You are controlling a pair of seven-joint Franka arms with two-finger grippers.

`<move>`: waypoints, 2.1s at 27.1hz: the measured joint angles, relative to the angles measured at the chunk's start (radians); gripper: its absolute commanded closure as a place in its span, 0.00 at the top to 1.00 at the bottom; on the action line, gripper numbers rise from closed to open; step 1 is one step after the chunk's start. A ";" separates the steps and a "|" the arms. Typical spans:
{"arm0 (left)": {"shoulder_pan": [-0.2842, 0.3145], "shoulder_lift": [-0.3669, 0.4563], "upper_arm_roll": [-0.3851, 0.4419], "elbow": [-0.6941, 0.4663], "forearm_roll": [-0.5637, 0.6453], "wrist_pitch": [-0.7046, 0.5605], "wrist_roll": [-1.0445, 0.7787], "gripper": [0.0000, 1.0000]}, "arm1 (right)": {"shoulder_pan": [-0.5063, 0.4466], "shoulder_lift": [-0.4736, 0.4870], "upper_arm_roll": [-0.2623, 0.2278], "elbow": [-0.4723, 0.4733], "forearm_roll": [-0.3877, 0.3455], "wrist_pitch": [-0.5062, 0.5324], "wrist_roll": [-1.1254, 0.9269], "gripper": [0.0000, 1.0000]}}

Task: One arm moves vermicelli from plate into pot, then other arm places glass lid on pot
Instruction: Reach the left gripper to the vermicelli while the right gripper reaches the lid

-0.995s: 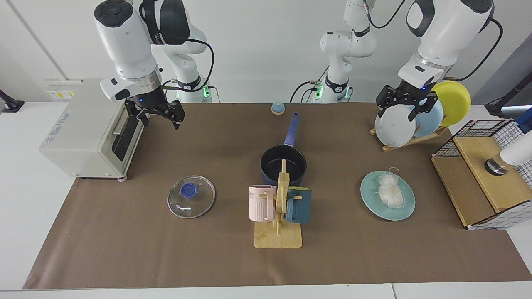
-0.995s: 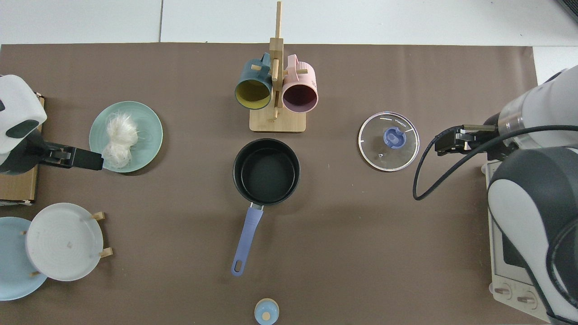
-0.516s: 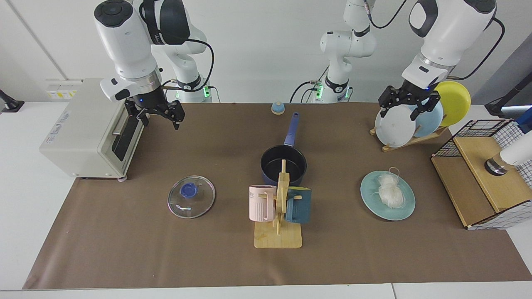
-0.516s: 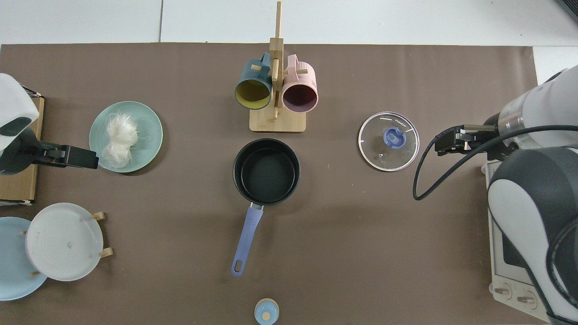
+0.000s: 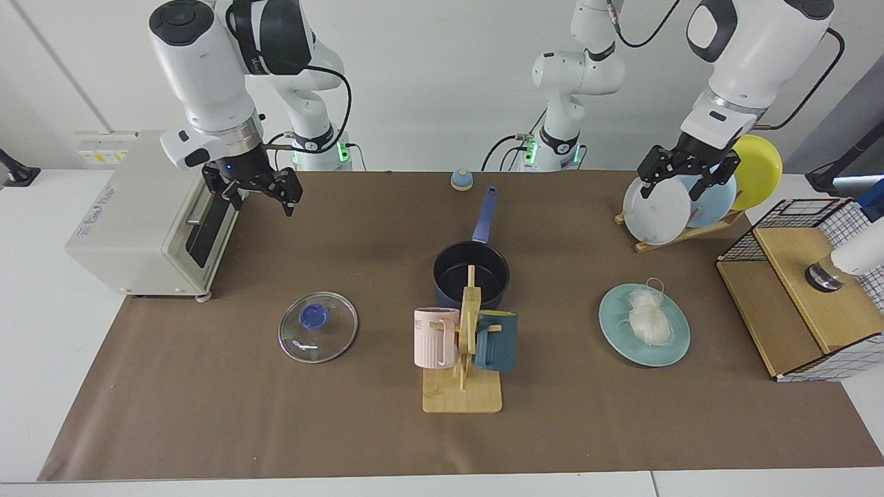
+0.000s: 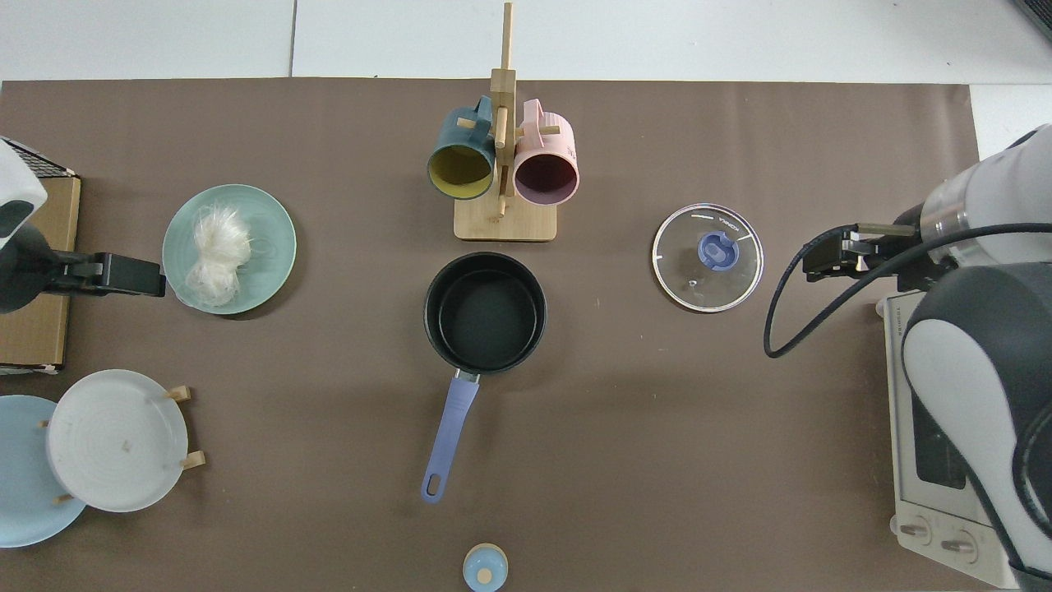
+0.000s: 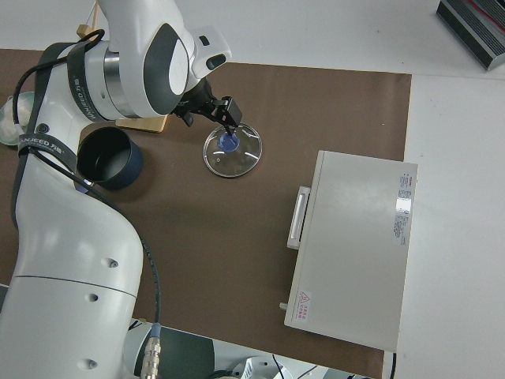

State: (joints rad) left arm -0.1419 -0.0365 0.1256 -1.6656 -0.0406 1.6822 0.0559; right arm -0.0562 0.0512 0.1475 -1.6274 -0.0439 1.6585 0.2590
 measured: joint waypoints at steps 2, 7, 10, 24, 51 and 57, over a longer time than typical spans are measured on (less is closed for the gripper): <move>0.001 0.001 0.000 0.000 0.000 0.016 -0.007 1.00 | -0.017 0.000 -0.001 0.000 0.000 0.000 0.000 1.00; 0.009 0.004 0.001 0.000 0.000 0.040 -0.016 1.00 | -0.043 0.000 -0.002 0.000 0.000 0.000 0.000 1.00; 0.021 0.009 0.001 -0.001 0.000 0.043 -0.016 1.00 | -0.045 0.001 -0.001 0.000 0.000 0.000 0.000 1.00; 0.056 0.232 0.000 0.115 0.000 0.143 -0.022 0.99 | -0.043 0.002 0.002 -0.002 0.000 -0.012 0.000 1.00; 0.095 0.391 -0.029 -0.093 0.049 0.466 0.168 1.00 | 0.031 0.237 0.015 -0.020 0.081 0.387 0.046 1.00; 0.095 0.392 -0.030 -0.127 0.051 0.497 0.168 1.00 | 0.060 0.308 0.015 -0.024 0.079 0.446 0.046 1.00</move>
State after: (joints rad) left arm -0.0465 0.3557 0.0956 -1.7924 0.0104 2.1794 0.2235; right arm 0.0039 0.3594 0.1625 -1.6515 0.0355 2.1043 0.3046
